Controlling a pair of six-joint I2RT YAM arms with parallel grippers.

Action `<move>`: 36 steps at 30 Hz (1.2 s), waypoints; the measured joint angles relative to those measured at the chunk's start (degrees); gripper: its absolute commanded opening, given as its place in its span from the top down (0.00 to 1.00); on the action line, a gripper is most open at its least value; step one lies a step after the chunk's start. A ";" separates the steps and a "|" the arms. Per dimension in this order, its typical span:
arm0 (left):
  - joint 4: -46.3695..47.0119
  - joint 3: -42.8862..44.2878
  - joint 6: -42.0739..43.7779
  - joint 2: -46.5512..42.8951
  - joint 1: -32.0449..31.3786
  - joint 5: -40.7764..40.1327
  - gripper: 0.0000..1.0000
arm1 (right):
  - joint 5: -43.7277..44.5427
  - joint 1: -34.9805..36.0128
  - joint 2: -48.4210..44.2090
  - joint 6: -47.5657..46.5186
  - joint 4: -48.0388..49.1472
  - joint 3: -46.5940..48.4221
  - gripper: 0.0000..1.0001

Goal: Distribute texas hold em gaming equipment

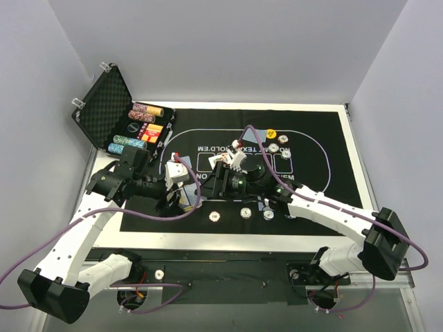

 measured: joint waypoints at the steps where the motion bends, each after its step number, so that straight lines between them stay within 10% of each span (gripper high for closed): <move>1: 0.00 0.00 0.00 0.00 0.00 -0.13 1.00 | -0.42 0.00 0.76 0.04 0.11 0.15 0.48; 15: -0.02 0.00 -0.04 0.74 -0.02 -0.70 1.00 | -2.32 -1.27 -0.11 2.67 5.44 -1.86 0.93; 36: 0.00 -0.02 -0.11 0.76 -0.02 -1.11 1.00 | -3.06 -8.72 -10.12 3.43 3.72 -6.12 1.00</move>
